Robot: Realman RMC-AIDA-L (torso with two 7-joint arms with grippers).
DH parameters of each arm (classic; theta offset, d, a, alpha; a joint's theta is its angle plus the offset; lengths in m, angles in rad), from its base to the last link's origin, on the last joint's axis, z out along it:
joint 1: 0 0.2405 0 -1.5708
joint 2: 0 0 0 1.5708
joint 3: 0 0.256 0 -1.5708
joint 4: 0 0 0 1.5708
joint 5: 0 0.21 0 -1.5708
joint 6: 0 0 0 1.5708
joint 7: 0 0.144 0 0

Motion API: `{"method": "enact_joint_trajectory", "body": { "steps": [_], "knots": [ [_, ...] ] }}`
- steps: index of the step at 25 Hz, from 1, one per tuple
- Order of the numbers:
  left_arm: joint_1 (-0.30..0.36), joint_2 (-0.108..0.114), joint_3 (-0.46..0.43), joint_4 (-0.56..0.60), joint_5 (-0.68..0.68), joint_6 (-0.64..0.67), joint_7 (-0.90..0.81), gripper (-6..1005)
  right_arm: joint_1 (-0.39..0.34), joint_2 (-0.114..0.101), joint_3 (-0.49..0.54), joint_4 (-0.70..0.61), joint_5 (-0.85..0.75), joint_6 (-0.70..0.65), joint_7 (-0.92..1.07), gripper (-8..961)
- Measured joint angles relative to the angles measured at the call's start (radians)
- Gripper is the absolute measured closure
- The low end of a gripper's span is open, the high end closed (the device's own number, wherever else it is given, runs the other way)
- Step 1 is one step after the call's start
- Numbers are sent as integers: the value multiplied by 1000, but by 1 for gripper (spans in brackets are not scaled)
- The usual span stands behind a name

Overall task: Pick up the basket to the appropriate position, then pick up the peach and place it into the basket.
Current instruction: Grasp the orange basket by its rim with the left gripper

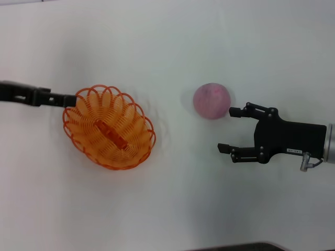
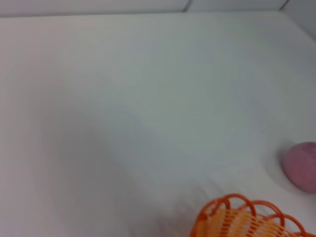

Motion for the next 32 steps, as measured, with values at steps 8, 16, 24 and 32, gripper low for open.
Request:
{"method": "enact_joint_trajectory", "body": {
  "steps": [8, 16, 24, 32],
  "knots": [
    [-116, -15, 157, 0, 117, -86, -140, 116, 4, 0, 0, 0, 0, 0, 2, 12],
    [-165, -41, 227, -11, 228, -140, -195, 130, 7, 0, 0, 0, 0, 0, 8, 12],
    [-169, -75, 297, -13, 284, -170, -196, 144, 11, 0, 0, 0, 0, 0, 9, 12],
    [-166, -79, 321, -16, 291, -192, -196, 158, 11, 0, 0, 0, 0, 0, 9, 12]
  ]
}}
